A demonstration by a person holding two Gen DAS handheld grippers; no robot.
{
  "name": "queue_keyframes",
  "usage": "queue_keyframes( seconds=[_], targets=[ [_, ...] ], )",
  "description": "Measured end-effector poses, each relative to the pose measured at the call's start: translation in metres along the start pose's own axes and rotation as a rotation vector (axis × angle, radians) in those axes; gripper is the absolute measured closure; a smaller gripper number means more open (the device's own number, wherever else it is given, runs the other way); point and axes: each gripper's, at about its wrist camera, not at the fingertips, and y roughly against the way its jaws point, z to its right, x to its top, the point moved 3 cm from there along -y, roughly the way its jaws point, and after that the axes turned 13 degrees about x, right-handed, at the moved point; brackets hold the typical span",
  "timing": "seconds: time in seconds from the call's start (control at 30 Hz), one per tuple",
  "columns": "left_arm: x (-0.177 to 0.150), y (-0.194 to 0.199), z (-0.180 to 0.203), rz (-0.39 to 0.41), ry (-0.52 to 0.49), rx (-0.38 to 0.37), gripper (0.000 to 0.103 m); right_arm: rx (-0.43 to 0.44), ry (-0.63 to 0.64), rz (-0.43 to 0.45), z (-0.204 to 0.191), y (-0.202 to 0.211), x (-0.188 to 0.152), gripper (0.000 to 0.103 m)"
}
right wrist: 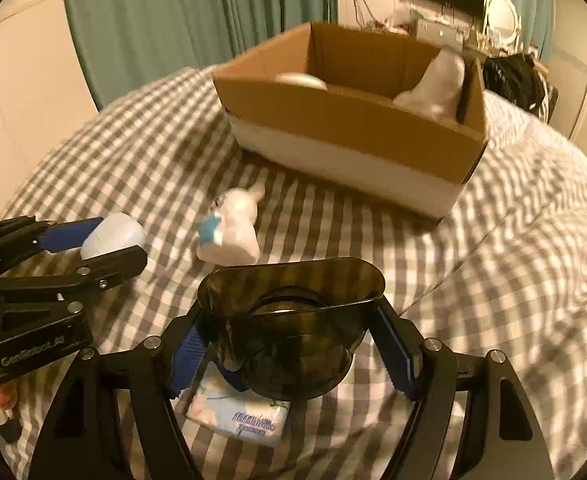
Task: Organize objects
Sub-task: 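Carry earbud case and black item into the box and open both tools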
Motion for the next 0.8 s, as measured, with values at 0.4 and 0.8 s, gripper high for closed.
queue_keyframes(
  seconds=[0.4,0.8],
  targets=[
    [0.012,0.073,-0.012,0.100,0.050,-0.030,0.052,-0.035,0.048,0.118,-0.021,0.078,0.013,0.028],
    [0.069,0.153,-0.020,0.274,0.037,-0.009,0.052,-0.078,0.146,0.283,-0.052,0.171,0.065,0.028]
  ],
)
